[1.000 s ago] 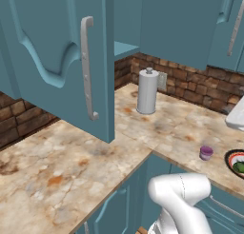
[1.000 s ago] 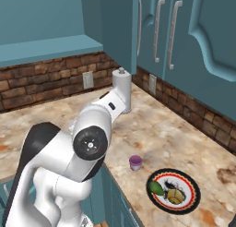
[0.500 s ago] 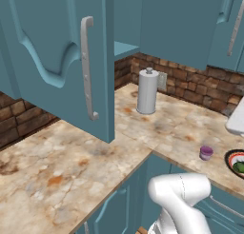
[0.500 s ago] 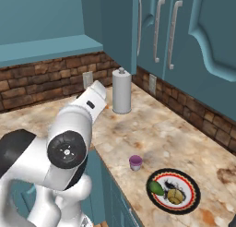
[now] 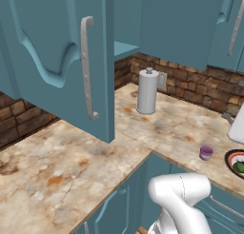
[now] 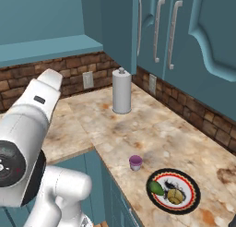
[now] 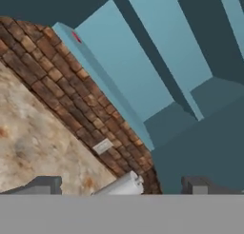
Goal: Pick the avocado and bread from the counter and place them on the plate. Then pick the jam from the cabinet and place it next to the plate. Lastly close the cabinet door.
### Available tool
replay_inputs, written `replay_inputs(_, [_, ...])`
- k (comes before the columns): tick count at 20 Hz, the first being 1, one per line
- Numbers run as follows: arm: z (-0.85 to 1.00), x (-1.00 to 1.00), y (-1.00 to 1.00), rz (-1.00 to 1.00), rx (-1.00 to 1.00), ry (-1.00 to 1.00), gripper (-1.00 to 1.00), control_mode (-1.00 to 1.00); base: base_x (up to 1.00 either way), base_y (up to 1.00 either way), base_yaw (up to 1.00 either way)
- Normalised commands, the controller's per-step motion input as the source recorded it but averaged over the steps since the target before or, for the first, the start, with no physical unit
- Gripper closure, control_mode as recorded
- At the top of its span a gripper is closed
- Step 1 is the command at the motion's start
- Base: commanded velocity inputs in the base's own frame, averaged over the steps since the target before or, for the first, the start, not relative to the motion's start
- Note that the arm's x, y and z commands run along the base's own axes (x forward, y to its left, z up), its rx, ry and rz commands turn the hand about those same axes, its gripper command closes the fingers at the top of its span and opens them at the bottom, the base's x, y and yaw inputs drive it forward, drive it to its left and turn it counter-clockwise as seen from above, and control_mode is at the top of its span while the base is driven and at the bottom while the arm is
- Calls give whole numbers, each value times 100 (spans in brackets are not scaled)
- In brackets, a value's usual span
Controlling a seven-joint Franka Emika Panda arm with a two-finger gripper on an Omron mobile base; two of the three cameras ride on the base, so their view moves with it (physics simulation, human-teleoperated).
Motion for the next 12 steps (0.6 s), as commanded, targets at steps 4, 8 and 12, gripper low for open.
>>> replay_inputs(4, [4, -42, 56, 0, -17, -17, -100, -100, 0, 0, 0])
replay_inputs(8, [0, -28, 70, 0, -20, -13, -100, -100, 0, 0, 0])
replay_inputs(12, [-4, -21, 75, 0, -22, -15, -100, -100, 0, 0, 0])
